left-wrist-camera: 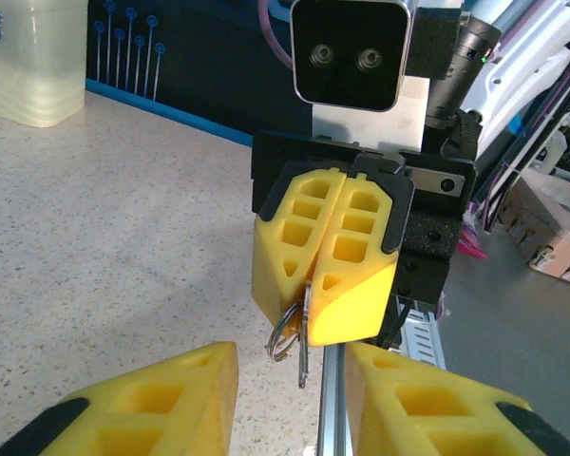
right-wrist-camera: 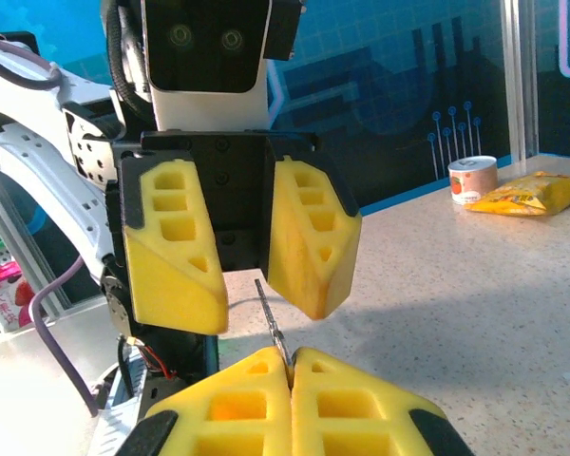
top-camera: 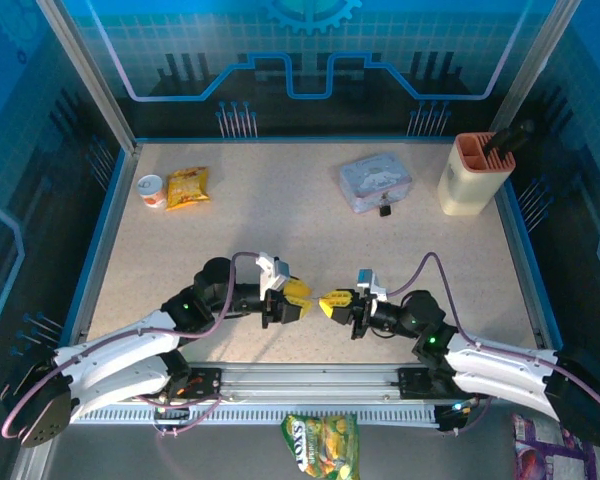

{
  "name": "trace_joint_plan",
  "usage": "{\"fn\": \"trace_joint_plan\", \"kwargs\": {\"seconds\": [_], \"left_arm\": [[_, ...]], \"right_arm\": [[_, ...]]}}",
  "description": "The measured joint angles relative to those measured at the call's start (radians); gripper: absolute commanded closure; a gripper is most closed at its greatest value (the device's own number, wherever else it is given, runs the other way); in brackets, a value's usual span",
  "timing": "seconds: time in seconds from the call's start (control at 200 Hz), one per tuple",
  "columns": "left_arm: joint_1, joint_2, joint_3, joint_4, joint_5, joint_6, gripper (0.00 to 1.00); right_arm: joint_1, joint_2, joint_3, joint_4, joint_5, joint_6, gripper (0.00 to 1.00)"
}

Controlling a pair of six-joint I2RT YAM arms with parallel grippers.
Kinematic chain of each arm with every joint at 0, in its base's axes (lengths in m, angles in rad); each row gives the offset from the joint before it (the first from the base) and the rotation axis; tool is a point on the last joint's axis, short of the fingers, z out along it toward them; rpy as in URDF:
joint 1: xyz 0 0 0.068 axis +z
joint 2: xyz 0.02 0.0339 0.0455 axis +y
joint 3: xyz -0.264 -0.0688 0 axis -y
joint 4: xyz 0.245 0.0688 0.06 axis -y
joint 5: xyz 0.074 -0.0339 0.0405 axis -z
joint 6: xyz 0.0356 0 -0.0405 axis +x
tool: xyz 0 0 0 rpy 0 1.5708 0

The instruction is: Unlock the padlock with the key

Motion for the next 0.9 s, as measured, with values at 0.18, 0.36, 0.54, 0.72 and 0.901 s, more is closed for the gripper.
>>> {"fn": "trace_joint_plan", "kwargs": {"seconds": [0.18, 0.36, 0.54, 0.72, 0.901], "left_arm": [[0.0, 0.013, 0.004, 0.002, 0.042, 0.021, 0.97], [0.006, 0.011, 0.004, 0.003, 0.047, 0.045, 1.0], [0.006, 0.0, 0.004, 0.003, 0.047, 0.049, 1.0], [0.006, 0.0, 0.01, -0.014, 0.047, 0.051, 1.0], [0.006, 0.0, 0.023, -0.045, 0.047, 0.058, 1.0]], "right_arm": [[0.01, 0.015, 0.004, 0.016, -0.008, 0.0, 1.0], [0.011, 0.029, 0.007, 0.024, -0.006, 0.0, 1.0], [0.02, 0.04, 0.01, 0.042, 0.005, -0.001, 0.8], [0.032, 0.025, 0.013, -0.008, 0.028, -0.036, 0.65], [0.032, -0.009, 0.013, -0.072, 0.04, -0.08, 0.65]]}}
